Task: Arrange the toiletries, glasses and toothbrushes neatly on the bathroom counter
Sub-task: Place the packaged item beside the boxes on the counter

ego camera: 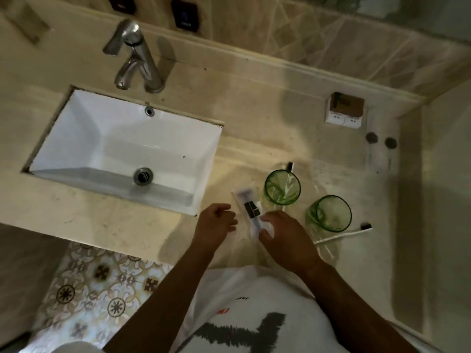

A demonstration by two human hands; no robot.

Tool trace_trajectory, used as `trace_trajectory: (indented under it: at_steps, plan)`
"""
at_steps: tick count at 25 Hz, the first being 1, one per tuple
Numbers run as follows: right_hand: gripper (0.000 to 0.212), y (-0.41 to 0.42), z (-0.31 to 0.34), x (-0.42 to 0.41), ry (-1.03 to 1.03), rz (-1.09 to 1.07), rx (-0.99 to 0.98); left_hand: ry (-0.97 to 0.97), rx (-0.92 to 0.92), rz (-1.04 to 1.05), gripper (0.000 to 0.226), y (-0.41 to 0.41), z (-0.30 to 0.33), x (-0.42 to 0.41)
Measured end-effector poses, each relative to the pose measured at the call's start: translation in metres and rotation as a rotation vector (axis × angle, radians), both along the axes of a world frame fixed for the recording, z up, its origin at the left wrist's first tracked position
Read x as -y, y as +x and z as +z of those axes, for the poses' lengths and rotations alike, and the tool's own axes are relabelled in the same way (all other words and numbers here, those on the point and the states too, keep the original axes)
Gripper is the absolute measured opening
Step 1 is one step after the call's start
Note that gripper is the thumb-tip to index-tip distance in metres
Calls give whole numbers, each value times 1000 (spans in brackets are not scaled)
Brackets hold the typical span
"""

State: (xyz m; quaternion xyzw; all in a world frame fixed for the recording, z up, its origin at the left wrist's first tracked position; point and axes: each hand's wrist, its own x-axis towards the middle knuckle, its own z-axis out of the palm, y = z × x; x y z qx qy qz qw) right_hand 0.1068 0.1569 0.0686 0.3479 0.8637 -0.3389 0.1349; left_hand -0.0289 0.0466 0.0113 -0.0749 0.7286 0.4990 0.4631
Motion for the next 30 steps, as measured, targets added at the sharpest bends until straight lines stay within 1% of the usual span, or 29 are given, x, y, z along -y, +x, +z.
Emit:
trace_trajectory:
  at_steps: [2, 3, 5, 6, 8, 10, 11, 13, 16, 18, 19, 21, 24, 26, 30]
  plan:
    - [47, 9, -18, 6, -33, -63, 90, 66, 136, 60, 27, 5, -1, 4]
    - [49, 10, -24, 10, -50, -66, 110, 84, 172, 55, 29, 8, -3, 6]
    - [54, 12, -37, 18, -37, -46, 95, 108, 208, 9, 31, 12, -3, 11]
    - [54, 12, -43, 22, -46, -76, 70, 119, 213, -15, 31, 14, -4, 12]
    - [54, 8, -49, 31, -126, -288, -16, 118, 216, -50, 28, 15, -3, 16]
    - [55, 1, -51, 37, -244, -539, -82, 102, 228, -77, 14, 16, -2, 20]
    - [56, -2, -54, 40, -295, -631, -91, 110, 234, -97, 8, 17, -2, 23]
    - [58, -6, -60, 43, -363, -714, -83, 132, 240, -139, 11, 18, -3, 28]
    - [48, -7, -67, 44, -516, -741, -100, 105, 252, -154, 23, 21, -4, 35]
    - [34, -3, -62, 45, -611, -743, -164, 104, 259, -116, 22, 24, -2, 39]
    - [25, 0, -58, 45, -624, -739, -194, 118, 260, -80, 21, 27, -2, 42]
    - [22, 6, -53, 46, -617, -694, -231, 161, 227, -38, 20, 30, -2, 47]
    - [21, 10, -43, 44, -540, -582, -239, 235, 143, -47, 17, 29, 1, 50]
    - [15, 8, -36, 41, -539, -590, -259, 261, 85, -62, 18, 23, 5, 45]
    - [20, -3, -18, 29, -531, -614, -348, 301, -13, -82, 13, 11, 24, 26]
